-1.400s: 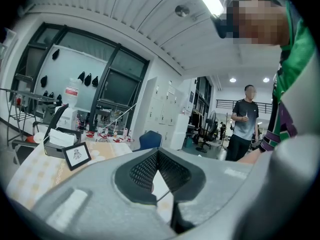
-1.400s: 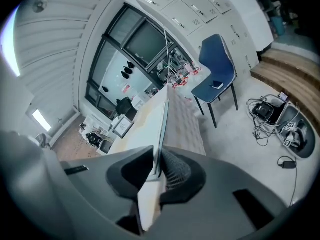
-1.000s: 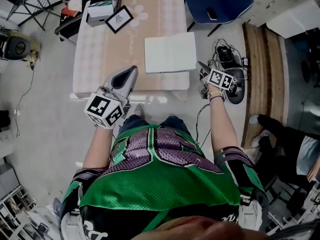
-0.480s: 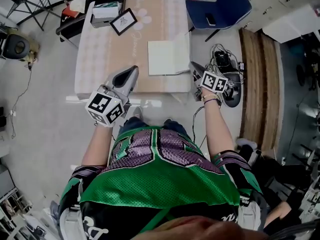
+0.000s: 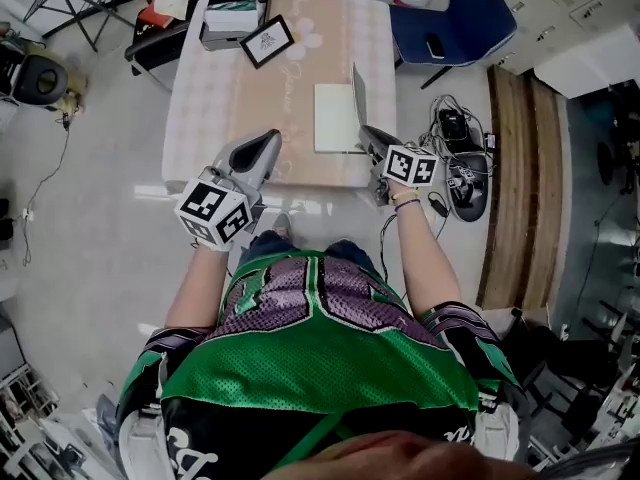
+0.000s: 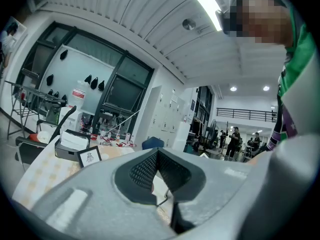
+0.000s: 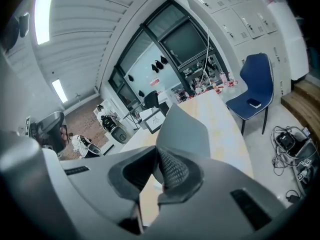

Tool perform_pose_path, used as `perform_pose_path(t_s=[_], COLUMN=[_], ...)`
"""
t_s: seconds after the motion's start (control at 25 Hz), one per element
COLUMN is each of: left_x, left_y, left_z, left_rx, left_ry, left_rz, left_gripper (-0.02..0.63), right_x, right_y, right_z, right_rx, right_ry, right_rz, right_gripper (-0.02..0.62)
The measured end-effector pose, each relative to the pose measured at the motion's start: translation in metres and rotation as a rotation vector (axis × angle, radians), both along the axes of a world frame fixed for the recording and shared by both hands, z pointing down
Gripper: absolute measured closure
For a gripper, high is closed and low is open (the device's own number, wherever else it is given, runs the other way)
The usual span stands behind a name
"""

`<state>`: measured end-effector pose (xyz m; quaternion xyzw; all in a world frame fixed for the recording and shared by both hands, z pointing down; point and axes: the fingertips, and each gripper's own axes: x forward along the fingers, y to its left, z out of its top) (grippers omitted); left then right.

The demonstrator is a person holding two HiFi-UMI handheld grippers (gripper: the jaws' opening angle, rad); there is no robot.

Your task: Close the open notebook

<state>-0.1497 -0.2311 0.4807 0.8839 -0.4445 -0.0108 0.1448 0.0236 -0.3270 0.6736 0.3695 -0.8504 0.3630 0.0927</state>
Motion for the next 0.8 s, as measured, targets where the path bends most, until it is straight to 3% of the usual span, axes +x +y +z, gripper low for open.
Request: perform_pose_path(t_s=[0.4,0.8], left_x=[-0.043,-0.058], left_y=[-0.006,-0.030], left_z=[0.004,0.001], left_rx=[-0.009,0.013], left_ry=[-0.007,-0.007], left_rz=[0.012,0.106], left_gripper=[0.592,0.593], right_x=[-0.053,-0.105], right_y=[0.011,0.029], right_z=[0.016,0.007], right_rx=[0.025,0.063], right_ry=[0.137,0.116], right_rz=[-0.039,-0.099], right_gripper=[0.547,0.526])
